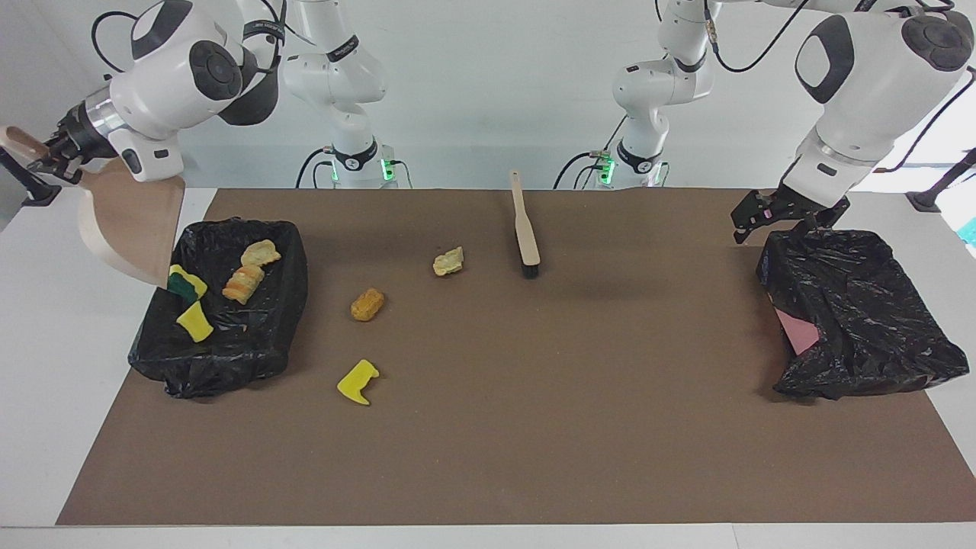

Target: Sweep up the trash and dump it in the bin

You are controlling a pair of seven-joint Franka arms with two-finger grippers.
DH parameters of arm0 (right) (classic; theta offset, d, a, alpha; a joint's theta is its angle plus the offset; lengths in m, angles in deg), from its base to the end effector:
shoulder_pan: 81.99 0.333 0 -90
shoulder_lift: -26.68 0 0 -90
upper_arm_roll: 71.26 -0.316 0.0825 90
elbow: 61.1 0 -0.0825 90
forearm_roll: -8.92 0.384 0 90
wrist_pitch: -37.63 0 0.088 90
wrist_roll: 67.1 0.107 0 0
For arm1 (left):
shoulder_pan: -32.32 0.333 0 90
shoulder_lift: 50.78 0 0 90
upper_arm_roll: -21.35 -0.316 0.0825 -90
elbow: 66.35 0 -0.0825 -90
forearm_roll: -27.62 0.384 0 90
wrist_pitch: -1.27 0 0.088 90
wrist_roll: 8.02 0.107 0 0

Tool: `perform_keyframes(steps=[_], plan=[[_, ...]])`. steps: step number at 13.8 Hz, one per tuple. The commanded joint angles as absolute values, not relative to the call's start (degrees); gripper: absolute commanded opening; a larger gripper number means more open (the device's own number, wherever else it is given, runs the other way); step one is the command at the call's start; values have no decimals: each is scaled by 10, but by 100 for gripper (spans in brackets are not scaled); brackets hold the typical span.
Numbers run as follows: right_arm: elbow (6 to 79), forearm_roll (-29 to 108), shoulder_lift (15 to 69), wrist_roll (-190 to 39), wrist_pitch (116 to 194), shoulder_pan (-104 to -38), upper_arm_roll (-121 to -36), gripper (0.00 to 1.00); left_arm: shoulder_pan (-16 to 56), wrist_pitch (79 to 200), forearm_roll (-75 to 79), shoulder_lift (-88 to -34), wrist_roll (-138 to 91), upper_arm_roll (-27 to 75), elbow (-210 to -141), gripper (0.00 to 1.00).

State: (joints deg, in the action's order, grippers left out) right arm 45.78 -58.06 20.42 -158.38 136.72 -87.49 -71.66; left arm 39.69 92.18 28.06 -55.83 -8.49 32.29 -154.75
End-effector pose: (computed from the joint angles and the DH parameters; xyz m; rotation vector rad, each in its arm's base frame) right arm 0.5260 -0.1315 0.6121 1.4071 1.6505 -1.0673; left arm 0.5802 -0.0307 0.5898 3.1322 -0.0846 -0.0674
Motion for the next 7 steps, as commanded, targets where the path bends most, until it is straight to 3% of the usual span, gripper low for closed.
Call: perform_keyframes(steps=[1, 7], plan=[[443, -549, 209, -1553, 1350, -872, -734, 0, 408, 907, 288, -522, -78, 326, -1577, 100], [448, -423, 203, -1431, 1253, -867, -742, 0, 409, 918, 282, -508, -72, 327, -1598, 100]])
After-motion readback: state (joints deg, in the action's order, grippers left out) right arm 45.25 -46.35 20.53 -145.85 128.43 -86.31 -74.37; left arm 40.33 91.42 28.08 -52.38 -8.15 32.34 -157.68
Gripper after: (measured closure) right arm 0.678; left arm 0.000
